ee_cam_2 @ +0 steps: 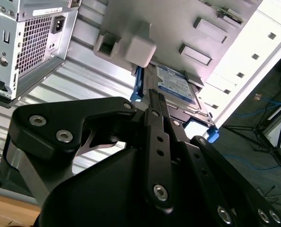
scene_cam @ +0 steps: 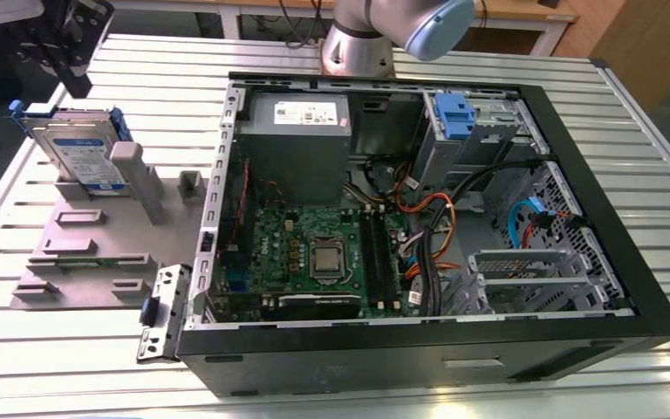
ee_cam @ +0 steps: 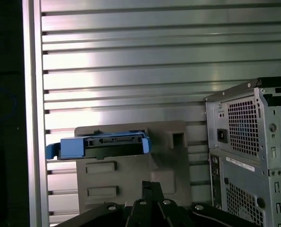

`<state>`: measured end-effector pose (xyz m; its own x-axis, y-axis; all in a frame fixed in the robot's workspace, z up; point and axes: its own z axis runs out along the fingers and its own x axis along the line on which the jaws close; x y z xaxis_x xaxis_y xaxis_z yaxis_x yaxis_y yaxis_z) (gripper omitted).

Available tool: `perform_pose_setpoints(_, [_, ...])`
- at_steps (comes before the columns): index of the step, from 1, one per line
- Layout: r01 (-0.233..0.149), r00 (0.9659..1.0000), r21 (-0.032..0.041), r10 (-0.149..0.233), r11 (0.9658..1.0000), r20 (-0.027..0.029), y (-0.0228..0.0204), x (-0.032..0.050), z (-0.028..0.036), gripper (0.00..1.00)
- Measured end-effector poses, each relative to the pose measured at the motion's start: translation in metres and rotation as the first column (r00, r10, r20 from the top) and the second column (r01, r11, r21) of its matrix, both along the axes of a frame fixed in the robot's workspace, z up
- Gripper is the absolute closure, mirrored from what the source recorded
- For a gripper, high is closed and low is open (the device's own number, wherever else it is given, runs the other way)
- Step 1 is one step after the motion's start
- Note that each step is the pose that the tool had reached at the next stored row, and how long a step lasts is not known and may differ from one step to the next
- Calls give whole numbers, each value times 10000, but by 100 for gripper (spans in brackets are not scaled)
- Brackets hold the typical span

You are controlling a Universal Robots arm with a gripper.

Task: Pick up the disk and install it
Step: 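Reach for the disk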

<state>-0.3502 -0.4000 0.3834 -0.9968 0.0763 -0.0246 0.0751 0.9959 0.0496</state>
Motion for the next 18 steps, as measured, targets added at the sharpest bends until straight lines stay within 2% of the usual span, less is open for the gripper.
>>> perform_pose_setpoints(5, [0,10000,0,0,10000,-1,0,-99,-26,89])
perform_pose_setpoints(13, [1,10000,1,-1,10000,1,6,-283,-124,89])
perform_pose_setpoints(18, [1,10000,-1,-1,10000,-1,35,-324,-186,89])
